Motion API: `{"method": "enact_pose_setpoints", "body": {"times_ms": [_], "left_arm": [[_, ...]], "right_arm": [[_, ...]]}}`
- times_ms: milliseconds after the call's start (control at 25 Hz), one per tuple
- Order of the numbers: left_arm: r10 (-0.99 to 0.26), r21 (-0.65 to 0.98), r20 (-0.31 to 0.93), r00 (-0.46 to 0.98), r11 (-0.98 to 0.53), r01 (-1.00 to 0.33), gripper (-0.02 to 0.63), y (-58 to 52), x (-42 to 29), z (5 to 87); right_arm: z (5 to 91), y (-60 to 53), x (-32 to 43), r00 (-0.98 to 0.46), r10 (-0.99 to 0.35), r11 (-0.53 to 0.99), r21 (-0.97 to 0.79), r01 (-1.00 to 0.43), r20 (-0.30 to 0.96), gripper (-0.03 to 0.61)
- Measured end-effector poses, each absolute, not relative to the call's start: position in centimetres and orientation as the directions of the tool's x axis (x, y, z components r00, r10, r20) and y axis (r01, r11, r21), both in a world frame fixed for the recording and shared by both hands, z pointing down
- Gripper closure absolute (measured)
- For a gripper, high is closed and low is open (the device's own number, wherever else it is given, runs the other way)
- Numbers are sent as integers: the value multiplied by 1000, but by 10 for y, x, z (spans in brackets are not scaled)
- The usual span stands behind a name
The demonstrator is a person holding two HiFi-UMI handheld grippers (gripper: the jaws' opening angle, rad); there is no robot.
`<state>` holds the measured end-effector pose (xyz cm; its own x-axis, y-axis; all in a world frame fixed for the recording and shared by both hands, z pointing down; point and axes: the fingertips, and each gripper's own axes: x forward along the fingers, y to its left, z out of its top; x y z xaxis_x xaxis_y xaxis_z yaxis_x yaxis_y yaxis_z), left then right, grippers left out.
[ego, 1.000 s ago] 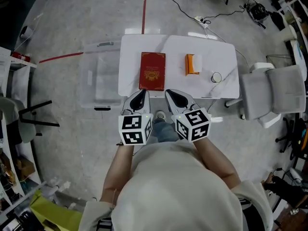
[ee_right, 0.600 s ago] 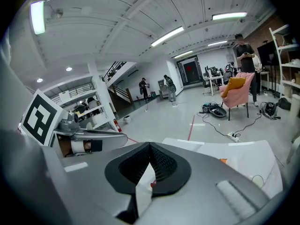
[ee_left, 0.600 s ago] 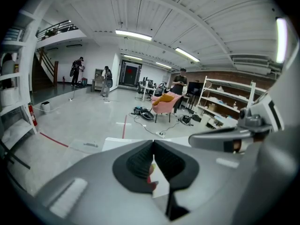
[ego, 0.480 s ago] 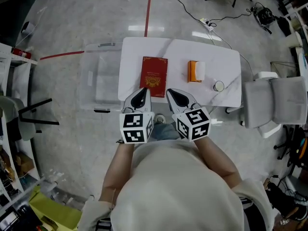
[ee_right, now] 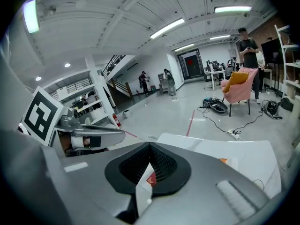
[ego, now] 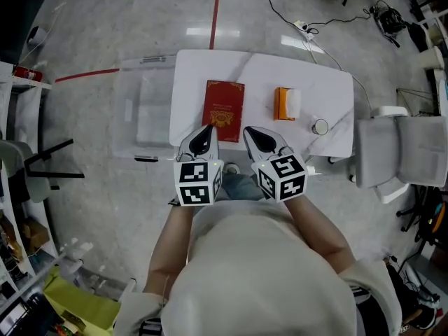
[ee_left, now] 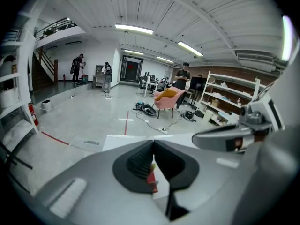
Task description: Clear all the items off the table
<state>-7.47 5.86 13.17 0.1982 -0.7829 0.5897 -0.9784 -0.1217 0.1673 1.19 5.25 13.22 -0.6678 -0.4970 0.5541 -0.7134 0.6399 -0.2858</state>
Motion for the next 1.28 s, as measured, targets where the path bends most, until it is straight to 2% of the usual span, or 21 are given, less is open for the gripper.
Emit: {"method": "enact_pose_setpoints", "body": {"times_ms": [400, 880, 1280], "left_arm": [[-752, 178, 638, 167, -67, -982, 604, 46, -88, 173], [-692, 216, 700, 176, -29, -976, 603, 34, -108, 260], [-657, 259, 722, 215, -32, -965, 603, 16, -119, 336]], "right_arm": [[170, 41, 6, -658, -450, 623, -316, -715, 603, 580], [255, 26, 7, -584, -450, 518, -335, -787, 676, 580], [346, 13, -5, -535, -414, 475, -327, -817, 736, 494]]}}
